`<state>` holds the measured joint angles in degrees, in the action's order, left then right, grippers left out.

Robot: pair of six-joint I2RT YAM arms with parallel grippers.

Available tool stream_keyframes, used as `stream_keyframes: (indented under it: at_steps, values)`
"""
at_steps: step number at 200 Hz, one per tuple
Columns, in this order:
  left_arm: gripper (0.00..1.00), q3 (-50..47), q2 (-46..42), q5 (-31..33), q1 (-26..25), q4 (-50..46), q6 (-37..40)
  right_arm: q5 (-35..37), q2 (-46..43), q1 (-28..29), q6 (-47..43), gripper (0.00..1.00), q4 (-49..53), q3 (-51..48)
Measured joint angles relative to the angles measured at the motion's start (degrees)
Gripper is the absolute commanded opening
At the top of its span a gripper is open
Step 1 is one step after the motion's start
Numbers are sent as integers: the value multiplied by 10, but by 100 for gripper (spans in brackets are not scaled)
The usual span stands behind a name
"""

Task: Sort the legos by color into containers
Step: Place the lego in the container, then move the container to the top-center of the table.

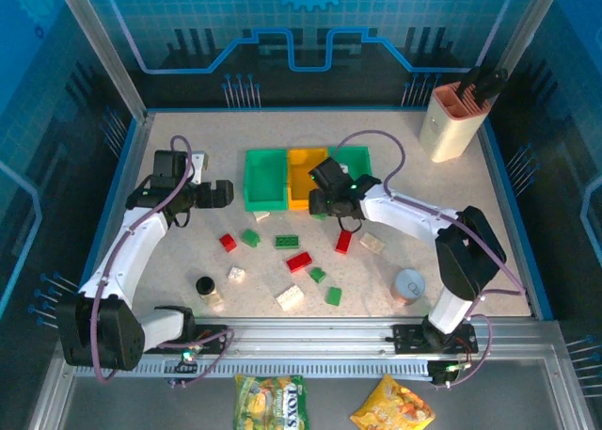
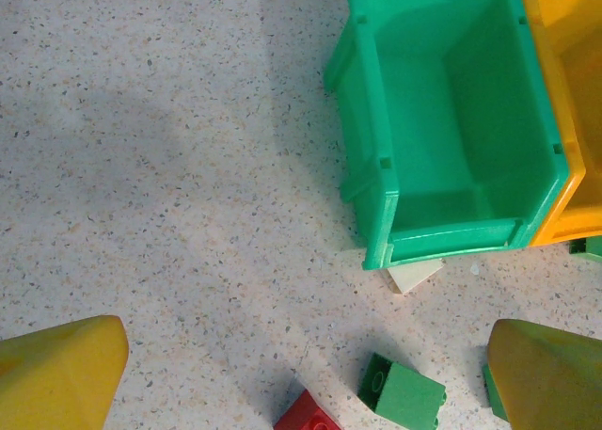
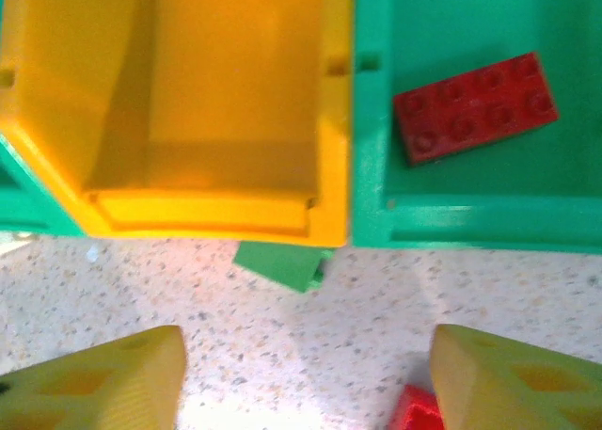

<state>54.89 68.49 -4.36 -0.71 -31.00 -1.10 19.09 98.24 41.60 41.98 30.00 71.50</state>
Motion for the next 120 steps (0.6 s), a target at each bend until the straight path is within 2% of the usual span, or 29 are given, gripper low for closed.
stream_keyframes:
  at_steps: [30,120]
  values:
    - [99,0,0,0,0,0,0,2,51,23,6,100,5,30]
    - [99,0,0,0,0,0,0,15,146,36,5,100,33,114]
